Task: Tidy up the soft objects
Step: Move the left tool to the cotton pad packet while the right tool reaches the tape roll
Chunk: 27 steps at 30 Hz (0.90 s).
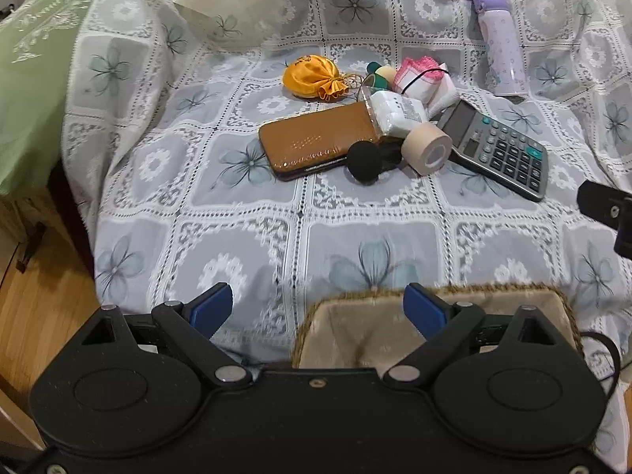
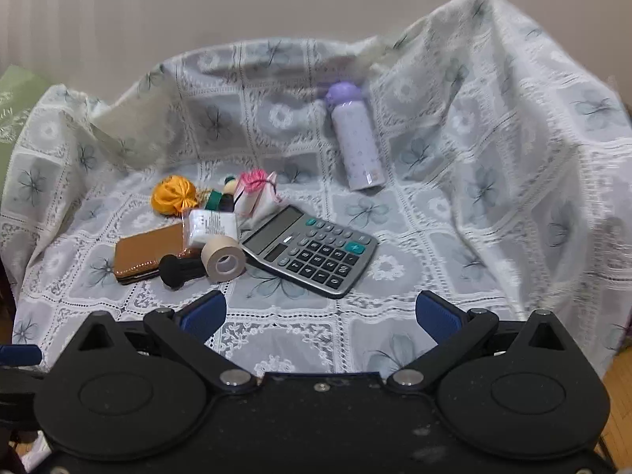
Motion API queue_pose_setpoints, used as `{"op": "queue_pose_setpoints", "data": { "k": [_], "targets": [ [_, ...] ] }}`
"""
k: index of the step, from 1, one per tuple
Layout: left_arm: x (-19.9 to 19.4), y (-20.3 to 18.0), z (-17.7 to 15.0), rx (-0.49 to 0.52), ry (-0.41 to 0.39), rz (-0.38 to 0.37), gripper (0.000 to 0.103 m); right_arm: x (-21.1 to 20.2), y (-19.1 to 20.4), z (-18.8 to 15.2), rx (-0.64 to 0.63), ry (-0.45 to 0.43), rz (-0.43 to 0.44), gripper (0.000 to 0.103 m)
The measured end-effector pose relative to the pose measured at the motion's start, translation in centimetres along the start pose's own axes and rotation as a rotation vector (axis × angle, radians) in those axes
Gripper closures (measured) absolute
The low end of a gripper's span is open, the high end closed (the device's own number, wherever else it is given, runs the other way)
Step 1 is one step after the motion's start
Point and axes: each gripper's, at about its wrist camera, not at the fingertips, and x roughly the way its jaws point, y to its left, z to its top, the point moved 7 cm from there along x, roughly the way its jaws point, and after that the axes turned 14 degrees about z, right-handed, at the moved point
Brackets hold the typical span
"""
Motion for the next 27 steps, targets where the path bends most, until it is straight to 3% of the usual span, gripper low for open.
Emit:
{"op": "queue_pose_setpoints", "data": {
  "k": [5, 9, 16, 20, 27],
  "targets": [
    [3.0, -0.1, 1.9, -0.009, 0.019, 0.010, 0.012, 3.8, -0.2, 0.9, 0.035, 0.089, 0.063, 0.002],
    [5.5, 0.0, 3.0, -0.020, 0.049, 0.019, 0.012, 6.4, 0.2, 1.6, 0.004, 0.108, 0.054, 0.006],
    [8.3, -0.7, 3.6, -0.007, 0.092, 0.008, 0.012, 10.1, 1.3, 3.5, -0.052, 0.110, 0.058, 0.006],
    [9.1, -0.6, 3.5, -0.010, 0.112, 0.002, 0.003, 12.7, 2.0, 4.7, -0.086, 0.106, 0.051, 0.006],
    [9.5, -0.5, 3.5, -0.016, 0.134, -0.026, 0.002, 16.9, 2.9, 5.9, -0.126, 0.121, 0.032, 0.006]
  ]
}}
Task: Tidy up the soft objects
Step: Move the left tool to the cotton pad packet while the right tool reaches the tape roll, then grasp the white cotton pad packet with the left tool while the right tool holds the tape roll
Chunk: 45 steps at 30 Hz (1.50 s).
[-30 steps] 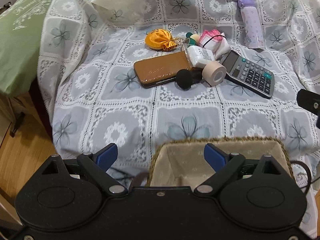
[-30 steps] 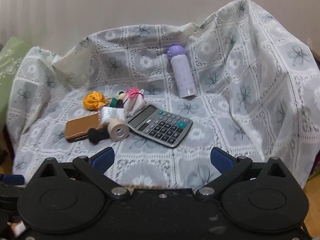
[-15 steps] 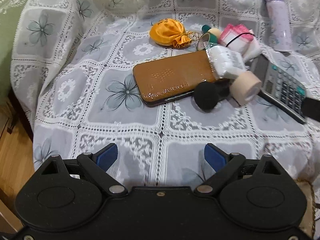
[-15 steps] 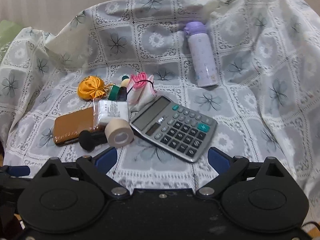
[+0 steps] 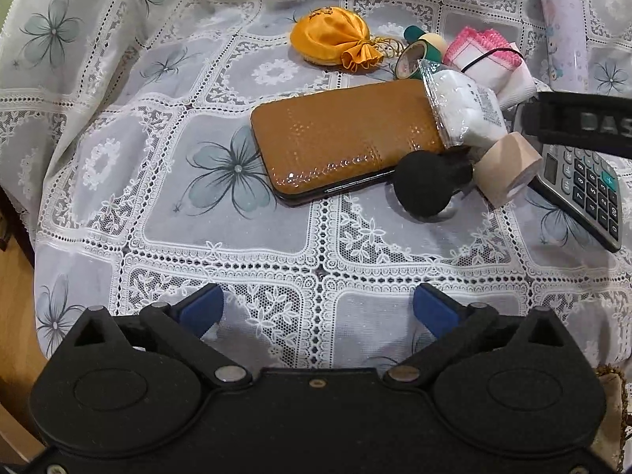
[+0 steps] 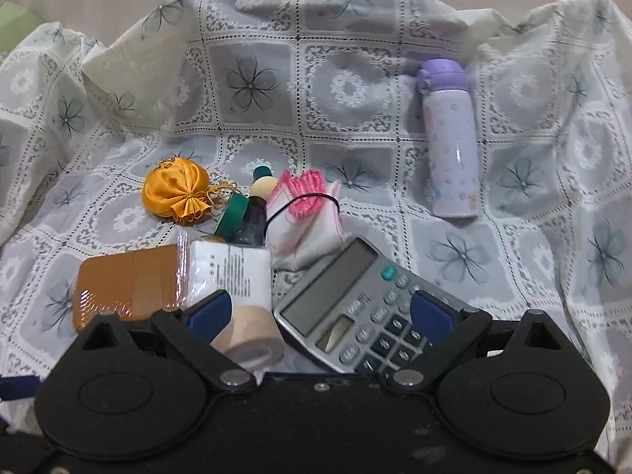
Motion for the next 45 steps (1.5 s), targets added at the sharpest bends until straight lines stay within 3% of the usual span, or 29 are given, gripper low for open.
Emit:
{"op": "queue_pose_setpoints", "data": {
  "k": [5, 16, 19, 25, 32, 41, 45],
  "targets": [
    [0.1, 0.2, 0.0, -0.001, 0.001, -0.014, 0.002, 1.3, 0.0, -0.6, -0.016, 0.042, -0.024, 0.006],
    [0.2, 0.2, 0.0, -0.001, -0.002, -0.017, 0.002, -2.3, -1.2, -3.9, 0.055, 0.088, -0.014, 0.007],
    [0.2, 0.2, -0.1, -0.001, -0.002, -0.018, 0.002, -2.5, -0.7, -3.9, 0.056, 0.079, 0.015, 0.012],
    [0.1, 0.2, -0.1, -0.002, -0.003, -0.018, 0.002, -1.3, 1.3, -3.9, 0.051, 0.118, 0.100, 0.032],
    [0.1, 0.2, -0.1, -0.002, -0.007, -0.021, 0.002, 0.7, 2.0, -4.2, 0.078, 0.177, 0.142, 0.054],
    [-0.1, 0.4, -0.1, -0.003, -0.020, -0.018, 0.003, 0.3, 1.4, -4.7, 0.082, 0.182, 0.140, 0.055],
    [-0.9, -0.1, 0.4, 0.025, -0.054, -0.002, 0.011, -1.3, 0.6, -5.2, 0.081, 0.173, 0.126, 0.055]
  ]
}}
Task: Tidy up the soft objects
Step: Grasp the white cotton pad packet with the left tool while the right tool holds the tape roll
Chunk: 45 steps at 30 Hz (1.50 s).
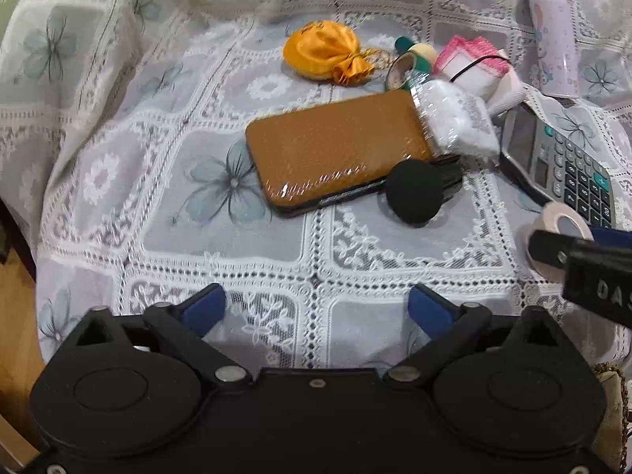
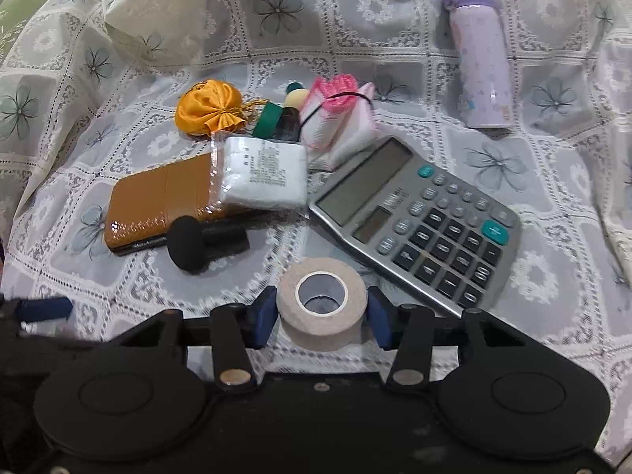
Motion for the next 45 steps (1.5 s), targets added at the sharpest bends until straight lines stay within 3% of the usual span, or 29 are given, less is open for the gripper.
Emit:
{"op": "queue_pose_setpoints", "data": {
  "k": [12, 17, 23, 32, 34, 35, 36, 38, 45],
  "targets": [
    [-2.3, -3.6, 6.6, -0.004, -0.116, -0.069, 0.011, -2.4, -2.1, -1.6, 0.029, -0.023, -0.038, 0.055],
    [-1.5, -4.9, 9.5, -0.042, -0.100, -0.115, 0.011, -2.4, -1.9, -1.7, 0.009, -0.037, -0.046, 0.055],
    [-0.5, -7.0, 11.3, -0.043, -0.105, -0.074, 0.011, -2.3, -2.0, -1.9, 0.009, -0.044, -0.035, 0.055],
    [0.5, -9.5, 11.4, -0.017, -0.094, -0.006, 0.010, -2.0, -2.1, -2.0, 0.019, -0.042, -0.029, 0.055],
    [1.0, -9.6, 11.4, -0.012, -0.082, 0.010, 0.016, -2.0, -2.2, -2.1, 0.021, -0.041, -0.027, 0.055],
    [1.2, -9.6, 11.4, -0.011, -0.075, 0.014, 0.027, -2.0, -2.2, -2.1, 0.022, -0.041, -0.027, 0.055],
    [1.3, -9.6, 11.3, -0.013, -0.062, 0.001, 0.049, -2.0, -2.2, -2.1, 0.022, -0.041, -0.027, 0.055],
    [1.3, -9.5, 11.1, -0.027, -0.036, -0.048, 0.050, -2.0, -2.2, -2.1, 0.021, -0.042, -0.028, 0.055],
    [-2.1, -7.0, 10.4, -0.027, -0.085, -0.090, 0.050, -1.8, -2.2, -2.4, 0.029, -0.035, -0.035, 0.055]
  ]
}}
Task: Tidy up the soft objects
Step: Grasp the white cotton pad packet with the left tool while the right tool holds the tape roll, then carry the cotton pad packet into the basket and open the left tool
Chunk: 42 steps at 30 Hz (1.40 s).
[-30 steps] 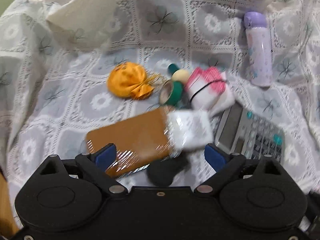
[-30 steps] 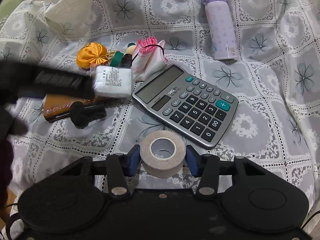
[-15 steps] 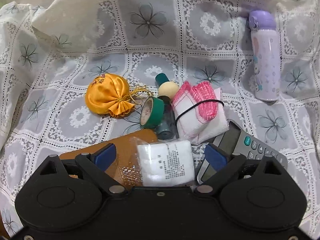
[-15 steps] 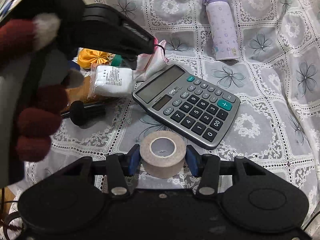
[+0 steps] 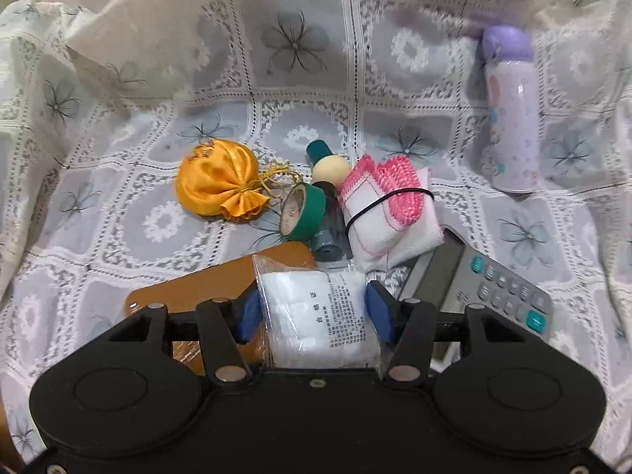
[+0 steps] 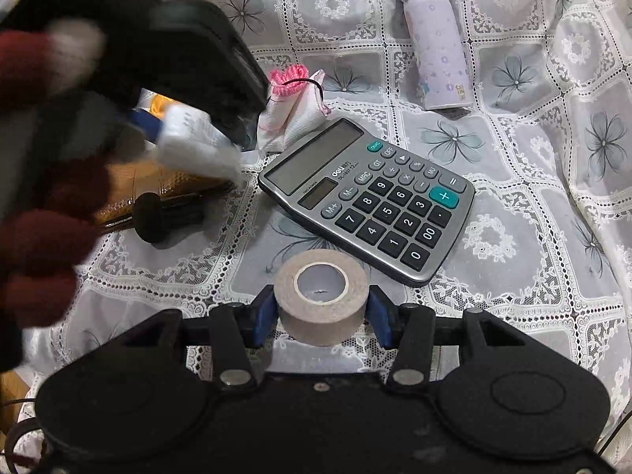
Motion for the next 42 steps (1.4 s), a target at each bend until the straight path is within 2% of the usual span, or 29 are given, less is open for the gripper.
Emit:
{"op": "queue_pose_setpoints", "data": {
  "k": [4, 7, 12, 15, 22, 24, 27, 30, 36, 38, 42],
  "targets": [
    [-1.4, 2.4, -1.6, -0.012, 0.018, -0.015, 0.050, 0.0, 0.0, 0.0, 0.007, -0.004, -0.002, 0.054],
    [-1.4, 4.2, -3.7, -0.027, 0.065, -0.012, 0.050, -0.1, -0.1, -0.1, 0.021, -0.010, 0.001, 0.054],
    [-0.8, 5.8, -6.5, -0.039, 0.120, -0.008, 0.050, -0.1, 0.0, -0.3, 0.017, -0.018, -0.003, 0.053],
    [-0.5, 6.2, -7.5, -0.035, 0.123, -0.005, 0.048, -0.1, 0.2, -0.4, 0.005, -0.022, -0.012, 0.050],
    [-0.6, 6.3, -7.7, -0.042, 0.095, -0.021, 0.044, 0.2, 0.2, -0.4, -0.003, -0.029, -0.025, 0.042],
    [-0.6, 6.3, -7.7, -0.034, 0.081, -0.004, 0.038, 0.3, 0.3, -0.4, -0.008, -0.031, -0.031, 0.037],
    [-0.2, 6.3, -7.9, -0.029, 0.089, 0.004, 0.038, 0.4, 0.0, -0.4, -0.001, -0.036, -0.031, 0.028],
    [0.2, 6.4, -8.2, -0.041, 0.099, -0.004, 0.037, 0.5, -0.1, -0.4, 0.005, -0.034, -0.010, 0.025],
    [0.8, 6.6, -8.4, -0.051, 0.105, 0.006, 0.034, 0.6, 0.0, -0.4, 0.010, -0.032, 0.004, 0.022],
    [1.1, 6.5, -8.3, -0.053, 0.101, 0.011, 0.029, 0.6, 0.0, -0.3, 0.013, -0.028, 0.007, 0.022],
    [1.3, 6.4, -8.4, -0.053, 0.095, 0.022, 0.027, 0.6, -0.1, -0.1, 0.027, -0.023, 0.012, 0.027]
  ]
}}
